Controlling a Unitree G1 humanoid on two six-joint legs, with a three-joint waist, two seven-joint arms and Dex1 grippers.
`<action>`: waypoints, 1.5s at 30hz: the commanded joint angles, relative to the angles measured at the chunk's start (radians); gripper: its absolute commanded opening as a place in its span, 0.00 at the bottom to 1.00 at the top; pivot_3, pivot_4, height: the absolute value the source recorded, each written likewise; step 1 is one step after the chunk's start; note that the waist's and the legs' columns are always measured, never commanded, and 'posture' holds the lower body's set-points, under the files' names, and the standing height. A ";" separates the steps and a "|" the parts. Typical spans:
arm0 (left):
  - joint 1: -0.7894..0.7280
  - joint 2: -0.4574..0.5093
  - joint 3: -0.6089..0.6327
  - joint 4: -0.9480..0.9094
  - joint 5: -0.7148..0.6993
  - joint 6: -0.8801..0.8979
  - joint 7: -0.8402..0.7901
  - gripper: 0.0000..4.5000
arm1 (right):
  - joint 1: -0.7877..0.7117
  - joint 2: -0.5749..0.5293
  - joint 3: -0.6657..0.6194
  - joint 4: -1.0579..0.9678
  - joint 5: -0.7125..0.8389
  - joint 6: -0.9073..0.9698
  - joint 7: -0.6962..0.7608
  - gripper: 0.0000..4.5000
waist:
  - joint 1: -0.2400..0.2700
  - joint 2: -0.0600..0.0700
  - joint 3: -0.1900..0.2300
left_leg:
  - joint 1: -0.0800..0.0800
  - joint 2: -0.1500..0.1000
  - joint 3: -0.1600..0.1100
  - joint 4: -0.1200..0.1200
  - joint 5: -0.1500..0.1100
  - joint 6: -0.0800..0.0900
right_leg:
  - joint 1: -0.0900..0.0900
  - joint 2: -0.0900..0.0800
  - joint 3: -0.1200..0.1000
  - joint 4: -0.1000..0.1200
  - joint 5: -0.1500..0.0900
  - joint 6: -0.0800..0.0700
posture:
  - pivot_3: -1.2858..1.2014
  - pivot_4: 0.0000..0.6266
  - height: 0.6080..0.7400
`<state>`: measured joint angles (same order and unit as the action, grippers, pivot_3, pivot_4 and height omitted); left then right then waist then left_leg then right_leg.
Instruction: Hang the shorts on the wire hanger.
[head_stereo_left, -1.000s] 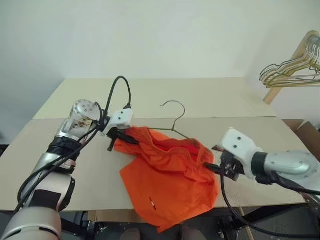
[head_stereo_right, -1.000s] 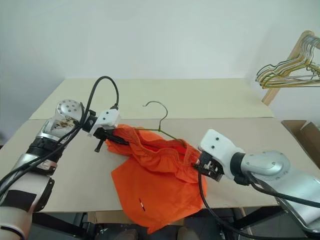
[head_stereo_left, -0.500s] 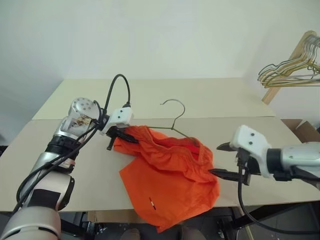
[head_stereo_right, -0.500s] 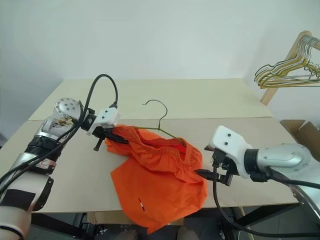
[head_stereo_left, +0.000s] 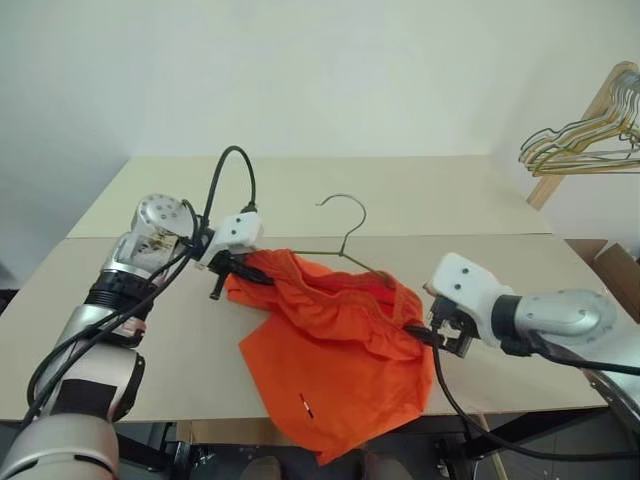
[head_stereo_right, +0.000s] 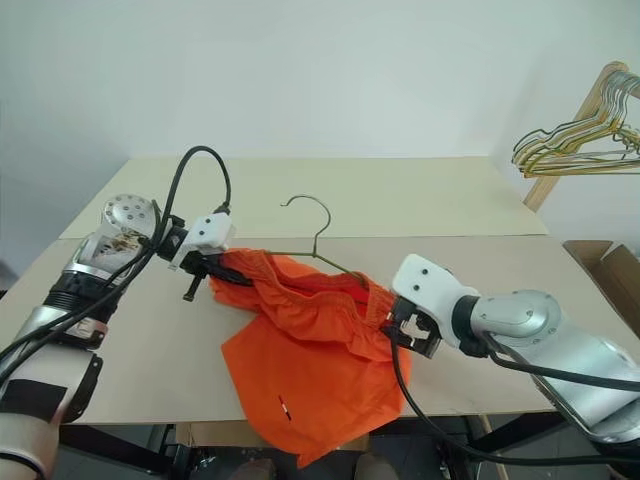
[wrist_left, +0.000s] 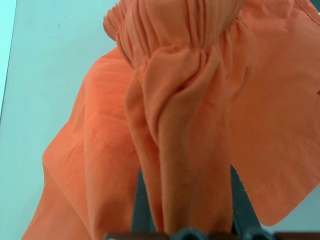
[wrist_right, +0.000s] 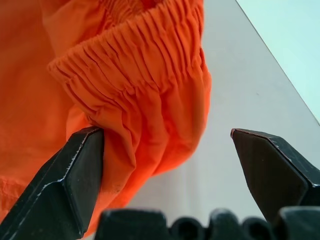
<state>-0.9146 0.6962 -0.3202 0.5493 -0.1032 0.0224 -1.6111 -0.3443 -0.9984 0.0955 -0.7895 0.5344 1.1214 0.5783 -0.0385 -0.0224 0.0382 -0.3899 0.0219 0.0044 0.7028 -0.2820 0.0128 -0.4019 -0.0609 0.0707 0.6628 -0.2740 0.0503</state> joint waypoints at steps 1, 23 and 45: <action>-0.018 0.008 0.024 -0.032 -0.023 -0.001 -0.003 0.00 | -0.033 0.016 -0.002 0.008 -0.002 -0.019 0.014 1.00 | 0.000 0.000 0.000 | 0.000 0.000 0.000 0.000 0.000 0.000 | 0.000 0.000 0.000 0.000 0.000 0.000 | 0.51 0.00 1.00; 0.005 0.034 -0.054 -0.123 -0.089 0.000 -0.003 0.00 | -0.174 0.012 0.123 0.299 -0.059 -0.214 0.407 1.00 | 0.000 0.000 0.000 | 0.000 0.000 0.000 0.000 0.000 0.000 | 0.000 0.000 0.000 0.000 0.000 0.000 | 0.51 0.00 1.00; 0.015 0.027 -0.046 -0.139 -0.104 0.008 -0.003 0.00 | -0.245 0.034 0.258 0.361 -0.143 -0.216 0.509 0.01 | 0.000 0.000 0.000 | 0.000 0.000 0.000 0.000 0.000 0.000 | 0.000 0.000 0.000 0.001 0.000 0.000 | 0.51 0.00 1.00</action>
<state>-0.8882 0.7230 -0.3838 0.4445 -0.1754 0.0272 -1.6111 -0.5658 -0.9637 0.3623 -0.4180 0.3947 0.9051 1.0711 -0.0385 -0.0224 0.0382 -0.3898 0.0219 0.0045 0.7031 -0.2820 0.0128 -0.4025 -0.0609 0.0706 0.6634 -0.2740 0.0503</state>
